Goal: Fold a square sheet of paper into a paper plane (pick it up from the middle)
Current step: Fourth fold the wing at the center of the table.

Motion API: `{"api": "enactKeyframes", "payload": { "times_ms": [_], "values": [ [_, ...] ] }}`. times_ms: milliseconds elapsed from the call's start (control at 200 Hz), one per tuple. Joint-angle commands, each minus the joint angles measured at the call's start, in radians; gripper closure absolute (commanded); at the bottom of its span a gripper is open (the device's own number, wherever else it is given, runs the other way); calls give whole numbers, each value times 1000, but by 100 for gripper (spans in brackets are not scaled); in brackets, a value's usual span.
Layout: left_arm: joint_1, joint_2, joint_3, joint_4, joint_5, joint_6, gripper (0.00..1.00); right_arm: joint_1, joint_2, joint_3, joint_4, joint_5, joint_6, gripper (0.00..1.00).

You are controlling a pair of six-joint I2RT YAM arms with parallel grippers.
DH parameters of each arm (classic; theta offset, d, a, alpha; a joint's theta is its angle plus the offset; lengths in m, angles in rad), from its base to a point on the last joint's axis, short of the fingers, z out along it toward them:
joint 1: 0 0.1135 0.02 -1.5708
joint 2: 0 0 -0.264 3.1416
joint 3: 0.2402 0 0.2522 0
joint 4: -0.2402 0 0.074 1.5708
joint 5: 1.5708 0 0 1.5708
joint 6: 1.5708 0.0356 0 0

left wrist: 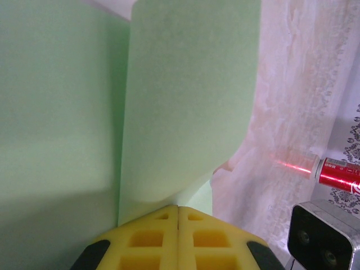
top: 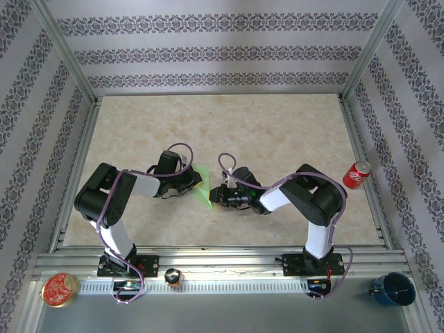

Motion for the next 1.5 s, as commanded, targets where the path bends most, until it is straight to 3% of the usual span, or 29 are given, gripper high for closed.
{"api": "enactKeyframes", "payload": {
  "times_ms": [0, 525, 1499],
  "values": [
    [6, 19, -2, -51, -14, 25, 95, 17, -15, -23, -108, 11, -33, 86],
    [7, 12, 0, -53, -14, 21, 96, 38, -49, 49, -378, 49, -116, 83],
    [6, 6, -18, -34, -9, 11, 96, 40, -34, 64, -398, 22, -104, 86]
  ]
}}
